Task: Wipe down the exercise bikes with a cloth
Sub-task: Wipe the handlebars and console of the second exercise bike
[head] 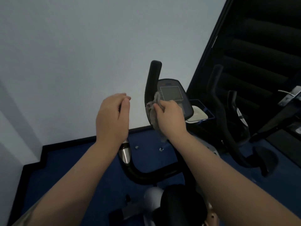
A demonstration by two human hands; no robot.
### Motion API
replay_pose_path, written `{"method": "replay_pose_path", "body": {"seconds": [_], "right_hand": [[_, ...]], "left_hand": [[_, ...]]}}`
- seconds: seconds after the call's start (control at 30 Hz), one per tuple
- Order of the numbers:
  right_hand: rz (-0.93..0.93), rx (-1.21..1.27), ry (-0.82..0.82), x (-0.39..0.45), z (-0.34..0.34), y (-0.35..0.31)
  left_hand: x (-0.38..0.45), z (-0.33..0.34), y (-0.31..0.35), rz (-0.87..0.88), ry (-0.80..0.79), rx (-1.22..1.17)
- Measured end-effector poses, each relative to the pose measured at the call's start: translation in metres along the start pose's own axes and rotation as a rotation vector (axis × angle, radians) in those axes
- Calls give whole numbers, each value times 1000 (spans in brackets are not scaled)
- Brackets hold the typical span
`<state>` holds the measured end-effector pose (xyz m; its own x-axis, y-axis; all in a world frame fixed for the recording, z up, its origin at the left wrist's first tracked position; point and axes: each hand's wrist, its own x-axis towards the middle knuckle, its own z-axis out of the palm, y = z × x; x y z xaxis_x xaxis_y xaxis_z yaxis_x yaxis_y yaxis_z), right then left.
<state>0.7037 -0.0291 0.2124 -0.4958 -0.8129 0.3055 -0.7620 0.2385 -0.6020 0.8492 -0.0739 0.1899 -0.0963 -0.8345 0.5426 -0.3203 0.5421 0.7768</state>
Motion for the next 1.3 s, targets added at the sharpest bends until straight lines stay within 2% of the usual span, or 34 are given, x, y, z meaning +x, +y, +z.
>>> {"method": "replay_pose_path", "body": {"seconds": [0.1,0.17,0.3,0.43,0.6,0.73,0.87,0.93,1.0,1.03,1.1,1.17,1.3], "right_hand": [[-38,-51,-149,-14,-17,13],[-74,-98,-188,-22,-22,18],[-144,-198,-232,-33,-36,30],[-86,-166,-210,-60,-53,57],[-8,-140,-156,-103,-63,80],[-33,-134,-181,-131,-70,94],[-5,-279,-307,-132,-91,100],[-23,-246,-244,-122,-98,91],[-158,-133,-93,-111,-89,75],[-222,-132,-76,-107,-80,63],[-301,-240,-194,-100,-54,48],[-365,-457,-333,-98,-32,43],[-308,-618,-401,-100,-28,33]], "left_hand": [[-3,5,2,-23,17,-24],[-3,7,3,-25,28,-21],[-3,2,2,-39,11,8],[-1,-6,-2,-29,-52,41],[-5,-9,1,-43,-59,15],[-6,-11,2,-105,-55,-68],[-5,-14,6,-190,-68,-193],[-4,-15,7,-200,-81,-207],[-4,-18,6,-193,-97,-223],[-3,-20,4,-188,-106,-234],[-1,-24,-1,-179,-129,-274],[0,-28,-7,-162,-161,-329],[7,-39,-23,-108,-288,-396]]}}
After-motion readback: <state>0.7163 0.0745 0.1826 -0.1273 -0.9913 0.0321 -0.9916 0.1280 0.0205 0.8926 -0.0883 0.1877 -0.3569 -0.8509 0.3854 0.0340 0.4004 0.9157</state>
